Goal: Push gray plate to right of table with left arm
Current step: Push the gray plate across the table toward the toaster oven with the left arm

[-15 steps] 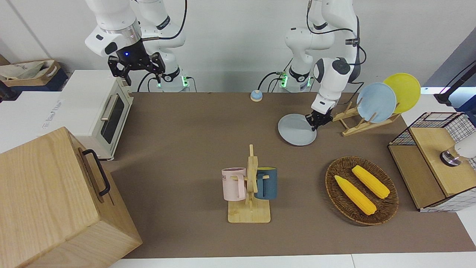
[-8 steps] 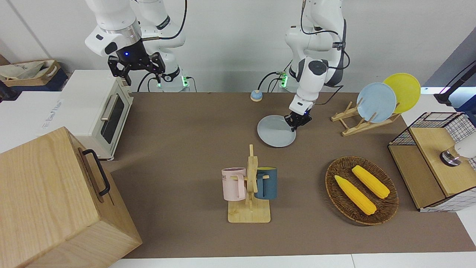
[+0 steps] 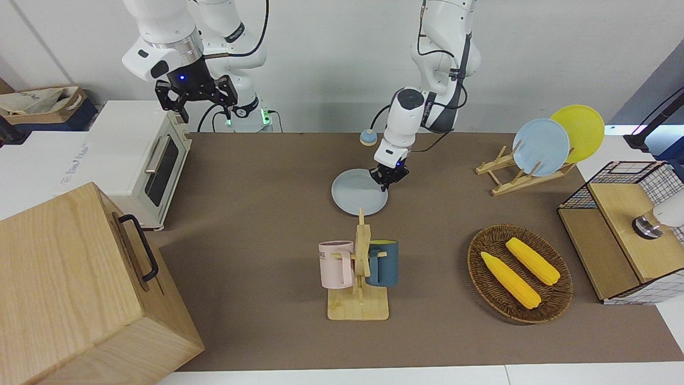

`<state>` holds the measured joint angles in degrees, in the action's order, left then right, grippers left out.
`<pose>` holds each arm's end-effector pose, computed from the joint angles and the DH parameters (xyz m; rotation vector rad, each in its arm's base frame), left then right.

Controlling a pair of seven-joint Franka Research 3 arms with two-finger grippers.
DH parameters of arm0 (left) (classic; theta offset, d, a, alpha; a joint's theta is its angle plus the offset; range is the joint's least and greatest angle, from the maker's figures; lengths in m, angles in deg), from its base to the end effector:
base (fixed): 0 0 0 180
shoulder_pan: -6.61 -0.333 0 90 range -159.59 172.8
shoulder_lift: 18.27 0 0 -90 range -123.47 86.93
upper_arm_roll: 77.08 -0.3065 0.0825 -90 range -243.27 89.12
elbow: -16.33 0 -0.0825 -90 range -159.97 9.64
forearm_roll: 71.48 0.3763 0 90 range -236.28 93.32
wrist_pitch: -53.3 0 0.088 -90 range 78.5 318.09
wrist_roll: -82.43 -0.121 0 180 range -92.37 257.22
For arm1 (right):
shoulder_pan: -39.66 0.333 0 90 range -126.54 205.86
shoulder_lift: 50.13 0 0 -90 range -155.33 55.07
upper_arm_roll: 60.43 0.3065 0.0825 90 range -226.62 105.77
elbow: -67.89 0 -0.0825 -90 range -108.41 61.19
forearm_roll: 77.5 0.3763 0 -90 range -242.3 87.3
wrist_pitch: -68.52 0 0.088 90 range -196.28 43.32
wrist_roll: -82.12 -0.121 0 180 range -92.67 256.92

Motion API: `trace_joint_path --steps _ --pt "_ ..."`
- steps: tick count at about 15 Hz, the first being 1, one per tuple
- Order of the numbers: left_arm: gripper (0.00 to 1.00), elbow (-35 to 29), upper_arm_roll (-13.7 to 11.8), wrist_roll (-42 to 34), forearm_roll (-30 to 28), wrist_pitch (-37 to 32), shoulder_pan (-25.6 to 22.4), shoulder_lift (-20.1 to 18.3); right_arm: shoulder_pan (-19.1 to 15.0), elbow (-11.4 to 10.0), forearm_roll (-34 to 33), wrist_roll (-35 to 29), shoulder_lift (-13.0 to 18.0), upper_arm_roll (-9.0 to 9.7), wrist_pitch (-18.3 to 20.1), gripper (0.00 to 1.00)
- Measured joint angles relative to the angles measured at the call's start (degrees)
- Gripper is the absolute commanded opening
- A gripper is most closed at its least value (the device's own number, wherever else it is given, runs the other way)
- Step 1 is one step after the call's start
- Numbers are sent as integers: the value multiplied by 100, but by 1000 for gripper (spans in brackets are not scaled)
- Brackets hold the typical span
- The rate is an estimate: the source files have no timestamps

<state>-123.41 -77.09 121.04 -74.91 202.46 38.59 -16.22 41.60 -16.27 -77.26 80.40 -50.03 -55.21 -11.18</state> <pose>0.4193 -0.2608 0.2830 3.0265 0.2507 0.1298 0.5221 0.0662 0.6333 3.1338 0.1498 -0.1196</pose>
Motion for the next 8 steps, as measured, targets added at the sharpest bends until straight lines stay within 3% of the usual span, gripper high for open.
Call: trace_joint_path --steps 5,8 --pt "0 625 509 827 36 -16 100 503 0 0 0 0 0 0 0 983" --pt "0 1071 586 1179 67 -193 316 801 0 0 0 0 0 0 0 983"
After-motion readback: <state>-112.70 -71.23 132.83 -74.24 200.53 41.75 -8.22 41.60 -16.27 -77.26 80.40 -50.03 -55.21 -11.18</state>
